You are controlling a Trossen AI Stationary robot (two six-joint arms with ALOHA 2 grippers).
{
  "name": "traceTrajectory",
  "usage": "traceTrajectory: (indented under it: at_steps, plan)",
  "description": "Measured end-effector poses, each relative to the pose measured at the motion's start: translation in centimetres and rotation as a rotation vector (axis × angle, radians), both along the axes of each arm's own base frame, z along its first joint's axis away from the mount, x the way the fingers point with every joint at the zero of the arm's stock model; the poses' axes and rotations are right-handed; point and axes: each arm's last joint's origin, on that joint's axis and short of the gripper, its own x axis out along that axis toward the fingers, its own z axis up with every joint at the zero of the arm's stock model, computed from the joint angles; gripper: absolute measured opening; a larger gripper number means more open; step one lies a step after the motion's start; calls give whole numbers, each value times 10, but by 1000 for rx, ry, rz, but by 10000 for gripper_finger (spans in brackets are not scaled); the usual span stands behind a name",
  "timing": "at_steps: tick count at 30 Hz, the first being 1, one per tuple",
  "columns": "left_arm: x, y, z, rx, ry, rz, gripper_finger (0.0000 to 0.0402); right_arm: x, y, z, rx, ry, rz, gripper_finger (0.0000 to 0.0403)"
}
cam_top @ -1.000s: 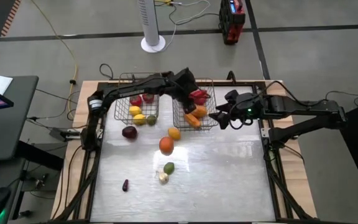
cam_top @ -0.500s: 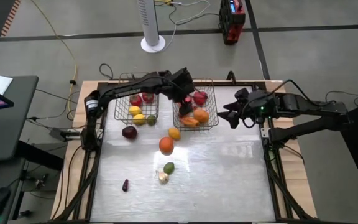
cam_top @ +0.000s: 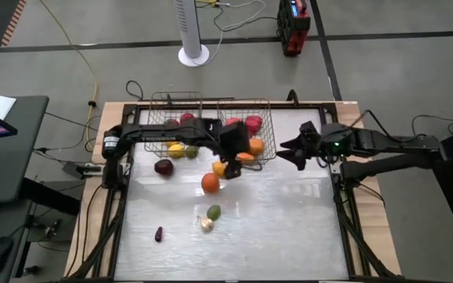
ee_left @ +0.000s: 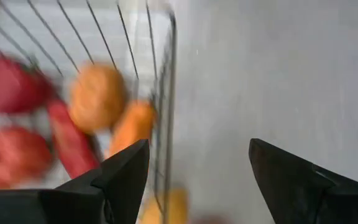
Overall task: Sort produce into baskets
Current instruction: Put the orange into the left wire basket
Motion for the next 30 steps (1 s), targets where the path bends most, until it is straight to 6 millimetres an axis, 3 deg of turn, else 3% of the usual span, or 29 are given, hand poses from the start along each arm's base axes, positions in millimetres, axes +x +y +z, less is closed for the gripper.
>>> traceTrajectory:
  at_steps: [10,17,23,30]
  plan:
    - [-42,-49,-32,-130,135,74,256,-31,0,1,-34,-79,-46,301]
    - [-57,-71,-49,-208,190,363,259,-29,-2,-1,-34,-59,-47,301]
    - [-63,-88,-52,-104,177,448,274,-24,-1,-5,-31,-27,-9,301]
    - [-65,-98,-52,23,145,426,277,-22,0,-6,-18,-18,8,301]
